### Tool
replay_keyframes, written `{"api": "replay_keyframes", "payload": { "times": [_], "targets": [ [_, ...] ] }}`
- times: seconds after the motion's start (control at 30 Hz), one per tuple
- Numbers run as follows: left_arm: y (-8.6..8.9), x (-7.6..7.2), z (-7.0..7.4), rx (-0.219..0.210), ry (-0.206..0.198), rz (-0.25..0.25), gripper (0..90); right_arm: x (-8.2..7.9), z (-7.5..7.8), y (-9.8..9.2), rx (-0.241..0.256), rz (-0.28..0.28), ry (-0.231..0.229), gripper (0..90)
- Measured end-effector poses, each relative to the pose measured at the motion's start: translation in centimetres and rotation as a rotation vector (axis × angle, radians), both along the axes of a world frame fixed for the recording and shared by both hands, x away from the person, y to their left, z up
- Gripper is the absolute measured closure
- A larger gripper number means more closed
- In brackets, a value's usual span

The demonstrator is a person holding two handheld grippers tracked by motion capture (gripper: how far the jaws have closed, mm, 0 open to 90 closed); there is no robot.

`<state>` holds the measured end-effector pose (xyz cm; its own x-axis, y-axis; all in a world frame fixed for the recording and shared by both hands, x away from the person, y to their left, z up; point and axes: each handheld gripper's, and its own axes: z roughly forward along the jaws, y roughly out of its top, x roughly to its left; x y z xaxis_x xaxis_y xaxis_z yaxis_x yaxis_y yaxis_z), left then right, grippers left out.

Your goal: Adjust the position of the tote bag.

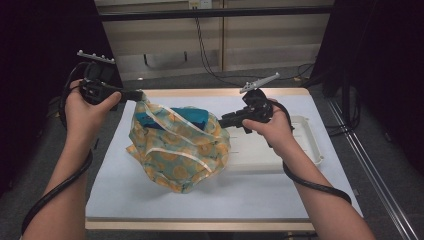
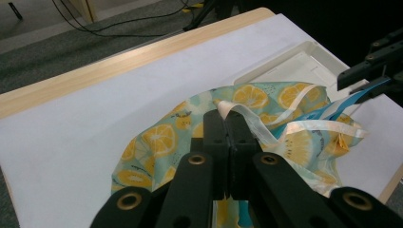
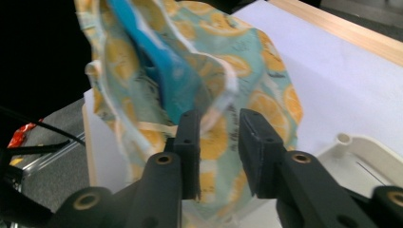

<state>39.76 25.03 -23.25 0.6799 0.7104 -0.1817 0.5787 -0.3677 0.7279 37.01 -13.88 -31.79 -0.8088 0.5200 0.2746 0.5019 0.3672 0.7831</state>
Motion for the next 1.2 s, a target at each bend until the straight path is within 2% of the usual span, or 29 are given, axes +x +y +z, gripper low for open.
{"api": "replay_keyframes", "payload": {
  "times": [0.07, 0.2, 0.4, 0.43, 0.67, 0.73, 0.77, 0.8, 0.9, 1.0, 1.2],
  "targets": [
    [0.0, 0.0, -0.1, -0.011, 0.003, 0.005, 89.2, -0.6, 0.4, 0.5, -0.005, 0.03, -0.012, 59.6],
    [0.0, 0.0, -0.3, -0.017, 0.01, 0.01, 89.2, -1.1, 0.5, 1.1, -0.01, 0.057, -0.015, 53.9],
    [0.0, 0.0, -0.4, -0.017, 0.014, 0.016, 89.2, -1.6, 0.4, 1.7, -0.007, 0.099, -0.014, 53.2],
    [0.0, 0.1, -0.4, -0.014, 0.016, 0.009, 89.2, -1.8, 0.4, 2.1, -0.022, 0.119, -0.021, 54.1],
    [-0.3, 0.0, -0.2, -0.018, 0.017, 0.011, 89.2, -2.0, -0.1, 3.1, -0.002, 0.165, -0.008, 64.0],
    [-0.3, 0.0, -0.2, -0.019, 0.022, 0.006, 89.2, -1.9, -0.3, 3.4, -0.016, 0.176, 0.001, 69.4],
    [-0.3, 0.0, -0.2, -0.016, 0.021, 0.006, 89.2, -1.9, -0.6, 3.7, -0.034, 0.19, 0.008, 77.6],
    [-0.3, -0.1, -0.2, -0.022, 0.026, 0.005, 89.2, -1.9, -0.6, 3.7, -0.038, 0.195, 0.007, 82.2],
    [-0.2, -0.1, -0.2, -0.015, 0.019, 0.001, 89.2, -1.8, -0.7, 3.8, -0.027, 0.206, 0.023, 90.0],
    [-0.1, -0.1, -0.2, -0.022, 0.027, 0.002, 89.2, -1.8, -0.4, 3.7, -0.032, 0.202, 0.015, 90.0],
    [0.2, -0.3, 0.2, -0.025, 0.02, -0.007, 89.2, -1.6, 0.7, 2.7, 0.003, 0.179, 0.003, 90.0]
  ]
}}
